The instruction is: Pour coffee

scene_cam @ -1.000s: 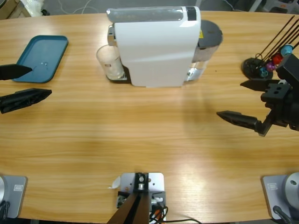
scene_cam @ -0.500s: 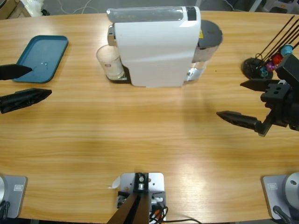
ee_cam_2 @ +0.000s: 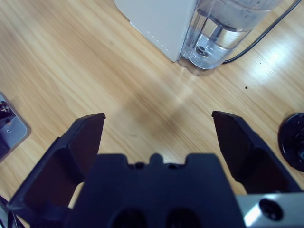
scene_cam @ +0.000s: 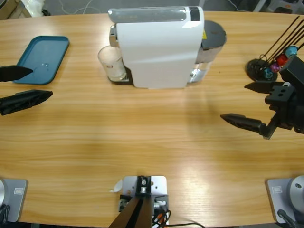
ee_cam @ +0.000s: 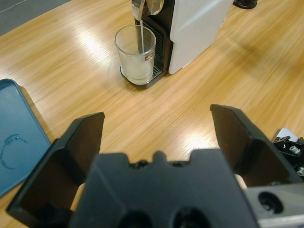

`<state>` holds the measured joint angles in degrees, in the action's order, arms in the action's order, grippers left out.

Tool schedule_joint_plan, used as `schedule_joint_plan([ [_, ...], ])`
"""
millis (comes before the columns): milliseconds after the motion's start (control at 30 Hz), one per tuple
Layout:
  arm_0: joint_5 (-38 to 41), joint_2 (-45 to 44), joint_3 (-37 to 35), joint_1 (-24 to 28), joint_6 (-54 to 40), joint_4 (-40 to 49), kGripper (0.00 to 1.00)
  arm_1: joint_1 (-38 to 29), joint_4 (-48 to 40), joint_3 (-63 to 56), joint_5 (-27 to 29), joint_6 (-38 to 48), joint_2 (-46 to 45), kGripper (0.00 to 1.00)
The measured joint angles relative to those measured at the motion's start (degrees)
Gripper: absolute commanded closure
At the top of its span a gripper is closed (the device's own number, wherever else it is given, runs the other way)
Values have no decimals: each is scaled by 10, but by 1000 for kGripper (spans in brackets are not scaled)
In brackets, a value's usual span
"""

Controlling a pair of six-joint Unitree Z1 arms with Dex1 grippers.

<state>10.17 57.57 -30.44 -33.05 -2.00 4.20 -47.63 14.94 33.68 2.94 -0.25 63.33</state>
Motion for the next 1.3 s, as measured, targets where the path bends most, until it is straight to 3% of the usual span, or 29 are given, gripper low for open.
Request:
schedule_joint_plan([
  [933, 0, 14, 0, 0, 0, 0, 36, 0, 0, 1, 0, -3, 5, 0],
  [1300, 0, 58, -26, 0, 4, -11, 9, 0, 0, 1, 0, -3, 5, 0],
])
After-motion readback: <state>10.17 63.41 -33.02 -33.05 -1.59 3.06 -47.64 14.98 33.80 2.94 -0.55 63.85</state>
